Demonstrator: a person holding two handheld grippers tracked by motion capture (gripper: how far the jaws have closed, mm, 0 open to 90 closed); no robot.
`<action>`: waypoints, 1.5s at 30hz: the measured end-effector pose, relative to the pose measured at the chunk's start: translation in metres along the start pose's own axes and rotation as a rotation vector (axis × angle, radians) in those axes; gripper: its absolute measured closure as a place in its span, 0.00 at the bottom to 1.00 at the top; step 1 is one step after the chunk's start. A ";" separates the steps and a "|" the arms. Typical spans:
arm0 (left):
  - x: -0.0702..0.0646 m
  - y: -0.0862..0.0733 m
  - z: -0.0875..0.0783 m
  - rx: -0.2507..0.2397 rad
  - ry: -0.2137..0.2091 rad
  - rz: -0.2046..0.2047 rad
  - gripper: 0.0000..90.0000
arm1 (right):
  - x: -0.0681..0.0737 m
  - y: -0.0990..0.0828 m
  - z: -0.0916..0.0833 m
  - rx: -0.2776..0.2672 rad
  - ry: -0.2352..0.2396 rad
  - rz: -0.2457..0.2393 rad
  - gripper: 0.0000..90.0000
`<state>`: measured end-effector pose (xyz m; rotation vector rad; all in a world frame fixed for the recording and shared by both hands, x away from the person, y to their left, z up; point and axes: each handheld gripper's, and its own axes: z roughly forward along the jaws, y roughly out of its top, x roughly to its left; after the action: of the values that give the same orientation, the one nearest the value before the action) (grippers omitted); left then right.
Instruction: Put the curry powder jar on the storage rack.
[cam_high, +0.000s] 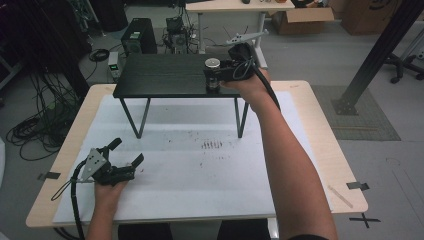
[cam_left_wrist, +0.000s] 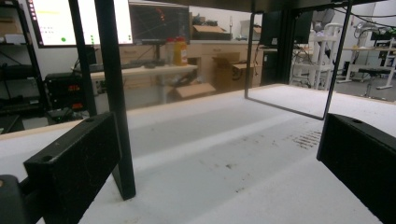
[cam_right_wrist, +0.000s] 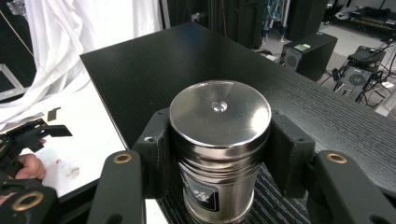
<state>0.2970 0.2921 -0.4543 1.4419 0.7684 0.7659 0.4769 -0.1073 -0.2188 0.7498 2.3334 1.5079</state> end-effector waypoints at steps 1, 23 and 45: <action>0.000 0.000 0.000 0.001 0.000 0.000 0.00 | 0.000 0.000 0.000 -0.002 0.001 0.002 0.54; 0.000 0.000 0.000 0.001 0.000 0.001 0.00 | 0.001 -0.002 -0.005 -0.027 -0.021 0.020 0.36; 0.000 0.000 0.000 0.001 0.000 0.003 0.00 | 0.008 -0.015 -0.038 -0.080 -0.023 0.017 0.26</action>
<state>0.2969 0.2921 -0.4543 1.4442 0.7674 0.7681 0.4484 -0.1368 -0.2159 0.7643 2.2410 1.5813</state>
